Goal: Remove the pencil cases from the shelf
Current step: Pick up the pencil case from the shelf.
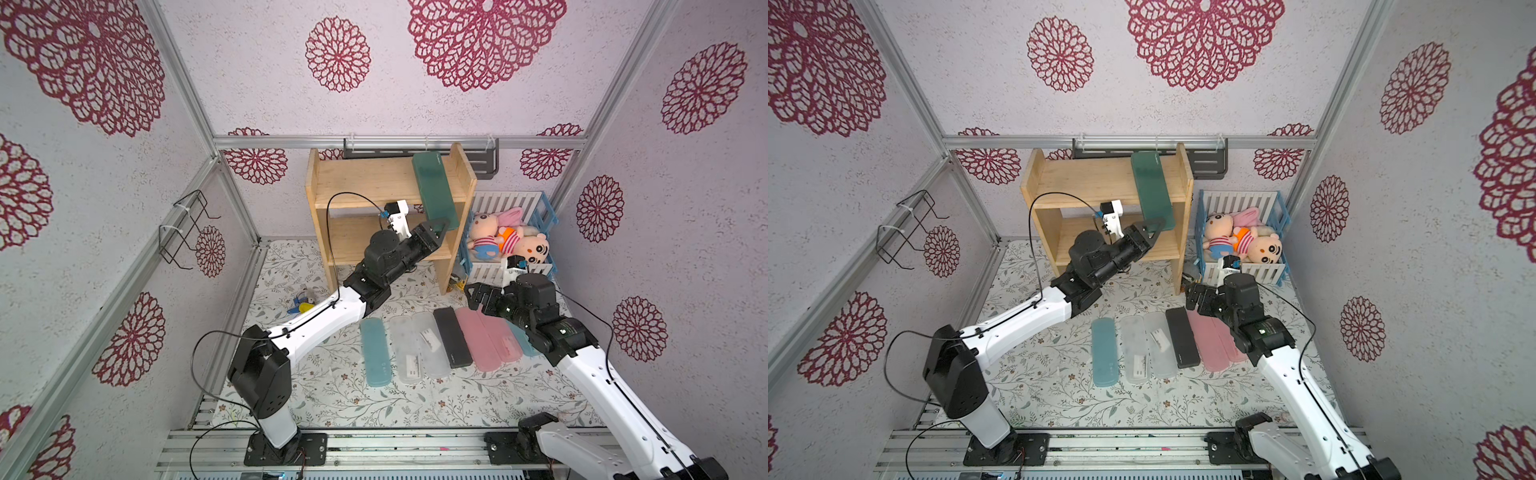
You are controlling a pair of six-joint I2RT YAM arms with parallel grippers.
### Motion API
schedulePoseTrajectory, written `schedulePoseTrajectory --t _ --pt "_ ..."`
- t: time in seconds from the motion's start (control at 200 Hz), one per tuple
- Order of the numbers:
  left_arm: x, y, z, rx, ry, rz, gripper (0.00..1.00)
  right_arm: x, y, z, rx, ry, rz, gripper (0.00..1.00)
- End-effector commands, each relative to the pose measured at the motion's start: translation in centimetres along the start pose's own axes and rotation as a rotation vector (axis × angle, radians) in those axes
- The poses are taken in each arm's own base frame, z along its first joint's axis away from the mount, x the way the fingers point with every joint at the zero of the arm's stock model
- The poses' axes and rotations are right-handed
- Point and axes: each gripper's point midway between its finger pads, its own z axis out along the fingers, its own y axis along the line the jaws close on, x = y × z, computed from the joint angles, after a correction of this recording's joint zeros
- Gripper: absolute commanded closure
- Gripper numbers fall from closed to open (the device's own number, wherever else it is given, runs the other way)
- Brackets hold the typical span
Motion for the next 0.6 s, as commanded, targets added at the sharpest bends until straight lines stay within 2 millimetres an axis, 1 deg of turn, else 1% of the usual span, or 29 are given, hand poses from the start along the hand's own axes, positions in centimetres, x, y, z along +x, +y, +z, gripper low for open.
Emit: schedulePoseTrajectory --t 0.0,0.06,0.095,0.145,0.19,0.29,0.33,0.385,0.475,0.535,0.595 --pt "0.2 -1.8 -3.8 -0.004 -0.017 0.232 1.00 -4.6 4.4 -3.4 -0.118 -0.155 -0.022 0.01" --pt "0.7 0.1 -6.1 -0.078 -0.014 0.287 1.00 -5.4 6.7 -4.3 -0.182 -0.185 -0.031 0.01" --pt "0.9 0.7 -7.6 -0.107 -0.014 0.315 1.00 -5.7 7.9 -4.6 -0.217 -0.197 -0.034 0.01" --pt "1.5 2.7 -9.8 -0.170 -0.005 0.348 1.00 -6.1 9.7 -5.0 -0.288 -0.213 -0.037 0.01" --pt "1.8 3.8 -11.7 -0.209 0.001 0.370 1.00 -6.1 11.2 -4.9 -0.361 -0.212 -0.033 0.01" --pt "2.0 6.4 -15.8 -0.325 -0.017 0.383 1.00 -5.8 14.1 -4.3 -0.473 -0.194 -0.020 0.01" --pt "2.0 6.8 -17.2 -0.340 -0.032 0.381 1.00 -5.8 15.2 -4.1 -0.506 -0.196 -0.017 0.01" --pt "2.1 7.4 -18.9 -0.354 -0.043 0.378 1.00 -5.8 16.9 -4.0 -0.558 -0.195 -0.014 0.01" --pt "2.3 8.6 -21.0 -0.408 -0.050 0.394 1.00 -5.3 19.6 -3.0 -0.615 -0.156 -0.013 0.01" --pt "2.4 9.0 -22.1 -0.425 -0.051 0.405 1.00 -5.0 21.3 -2.4 -0.631 -0.133 -0.020 0.01" --pt "2.6 9.3 -22.9 -0.426 -0.057 0.401 1.00 -4.3 22.9 -1.3 -0.638 -0.105 -0.031 0.01"
